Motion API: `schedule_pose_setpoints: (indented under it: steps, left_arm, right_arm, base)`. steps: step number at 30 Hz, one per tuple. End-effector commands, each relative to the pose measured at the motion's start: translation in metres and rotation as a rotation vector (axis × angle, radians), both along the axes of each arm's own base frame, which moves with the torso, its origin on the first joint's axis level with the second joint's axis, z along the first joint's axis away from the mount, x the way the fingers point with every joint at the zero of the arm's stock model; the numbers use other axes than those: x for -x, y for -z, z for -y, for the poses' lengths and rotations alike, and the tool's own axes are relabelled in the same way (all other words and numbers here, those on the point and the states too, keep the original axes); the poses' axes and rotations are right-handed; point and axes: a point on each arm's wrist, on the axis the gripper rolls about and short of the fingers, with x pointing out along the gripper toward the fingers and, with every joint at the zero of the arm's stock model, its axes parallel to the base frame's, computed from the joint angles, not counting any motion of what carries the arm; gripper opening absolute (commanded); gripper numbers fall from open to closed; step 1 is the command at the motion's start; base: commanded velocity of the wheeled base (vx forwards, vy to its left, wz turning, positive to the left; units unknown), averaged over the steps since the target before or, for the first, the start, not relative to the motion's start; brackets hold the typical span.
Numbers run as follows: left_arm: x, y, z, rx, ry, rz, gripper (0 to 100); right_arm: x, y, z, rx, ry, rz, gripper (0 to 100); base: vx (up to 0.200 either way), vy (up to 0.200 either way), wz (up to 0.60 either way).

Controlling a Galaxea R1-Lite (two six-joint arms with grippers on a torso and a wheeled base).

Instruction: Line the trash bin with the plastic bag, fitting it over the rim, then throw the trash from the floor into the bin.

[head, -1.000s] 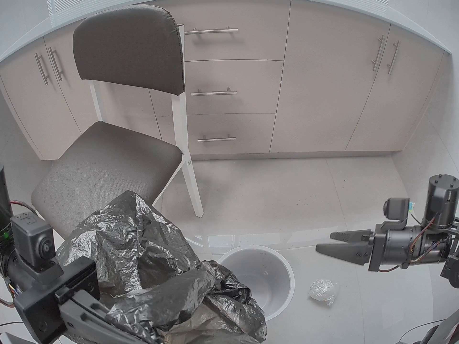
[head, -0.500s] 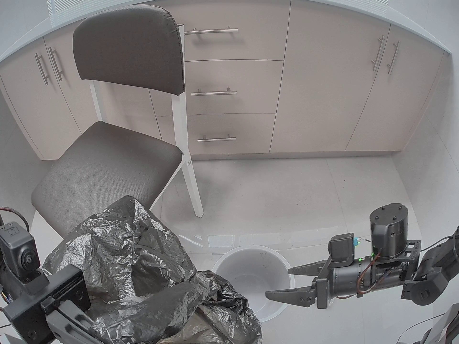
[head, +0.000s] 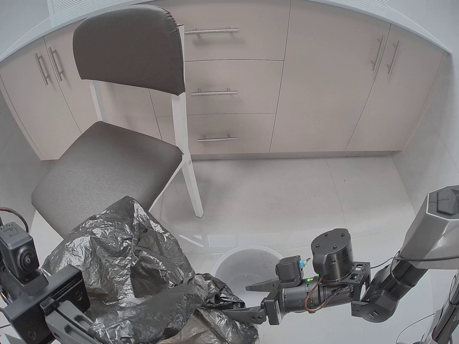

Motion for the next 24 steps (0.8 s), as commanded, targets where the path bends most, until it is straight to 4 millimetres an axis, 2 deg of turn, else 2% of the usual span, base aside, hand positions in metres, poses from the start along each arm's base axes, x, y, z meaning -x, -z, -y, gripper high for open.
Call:
schedule_pose_setpoints:
  steps: [1,10,19,24]
  left_arm:
    - [0.000,0.000,0.000,-0.001,0.000,-0.002,0]
    - [0.000,0.000,0.000,0.001,-0.001,0.002,0]
    - [0.000,0.000,0.000,-0.001,-0.001,0.000,0]
    - [0.000,0.000,0.000,0.000,-0.001,0.001,0]
  right_arm:
    - [0.003,0.012,-0.009,0.024,-0.026,-0.027,100]
    - [0.007,0.012,-0.023,0.007,-0.057,-0.036,100]
    - [0.027,0.002,-0.025,-0.007,-0.111,-0.044,100]
    - [0.023,0.014,-0.038,0.004,-0.122,-0.055,100]
  base:
    - [0.000,0.000,0.00]
    - [0.000,0.000,0.00]
    - [0.000,0.000,0.00]
    - [0.000,0.000,0.00]
